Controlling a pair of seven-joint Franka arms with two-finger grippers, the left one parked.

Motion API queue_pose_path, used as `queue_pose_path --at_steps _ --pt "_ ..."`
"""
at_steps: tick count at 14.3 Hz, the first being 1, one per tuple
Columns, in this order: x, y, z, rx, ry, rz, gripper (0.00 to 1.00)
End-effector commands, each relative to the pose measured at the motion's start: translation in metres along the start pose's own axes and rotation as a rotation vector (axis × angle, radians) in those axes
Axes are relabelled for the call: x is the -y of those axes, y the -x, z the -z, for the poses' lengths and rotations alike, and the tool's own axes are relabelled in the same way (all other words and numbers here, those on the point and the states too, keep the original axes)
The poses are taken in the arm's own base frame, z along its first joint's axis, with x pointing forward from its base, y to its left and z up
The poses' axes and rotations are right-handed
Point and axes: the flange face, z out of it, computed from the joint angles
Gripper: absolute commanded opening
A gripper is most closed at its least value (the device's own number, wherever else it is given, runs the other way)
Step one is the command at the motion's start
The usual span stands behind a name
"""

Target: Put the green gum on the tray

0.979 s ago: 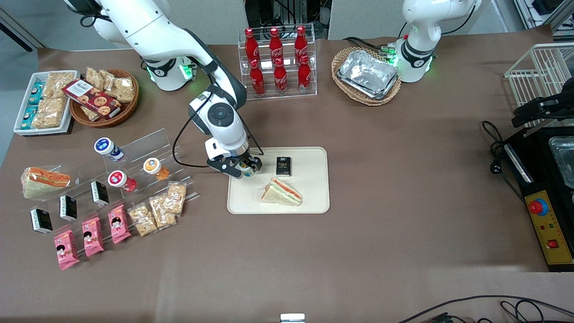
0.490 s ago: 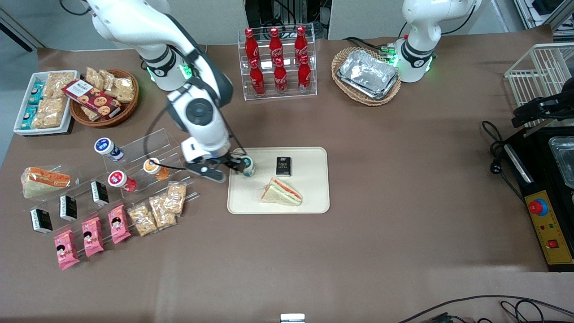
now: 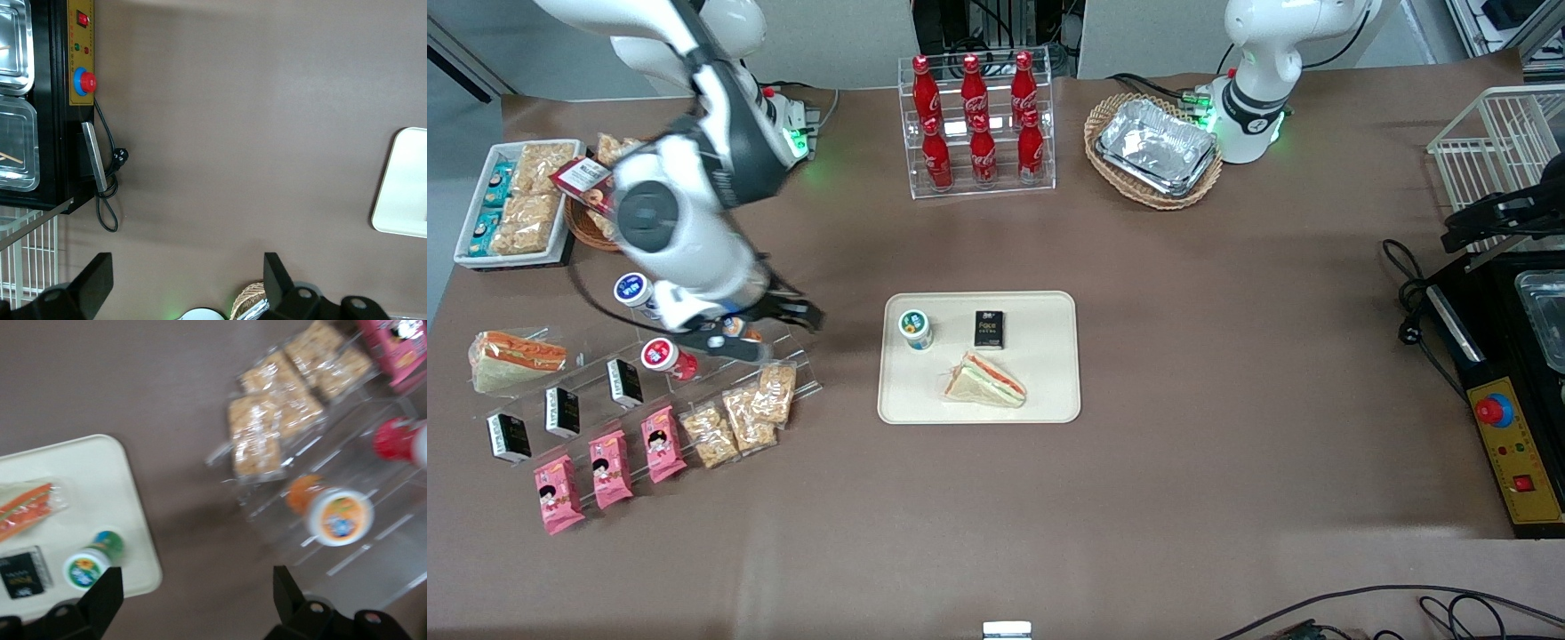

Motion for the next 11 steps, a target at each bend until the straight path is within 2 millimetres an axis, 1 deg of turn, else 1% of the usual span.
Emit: queue_pose_path --at_steps 1,2,4,5,7,8,10,11 --pt "-0.090 -0.017 0.044 0.027 -0.048 0.103 1.00" --pt "-0.121 -0.023 0.053 0.034 -0.073 0.127 1.00" --pt "-0.175 -0.029 0.067 0.035 -0.100 0.153 1.00" --pt "-0.194 -0.032 0.069 0.036 -0.107 0.139 1.00" --pt "-0.215 -0.040 0.085 0.023 -0.114 0.098 1.00" --pt "-0.215 -0.042 0.088 0.040 -0.111 0.093 1.00" --pt "-0.215 -0.046 0.088 0.055 -0.102 0.093 1.00" --pt "-0.215 -0.045 0.087 0.061 -0.097 0.088 1.00"
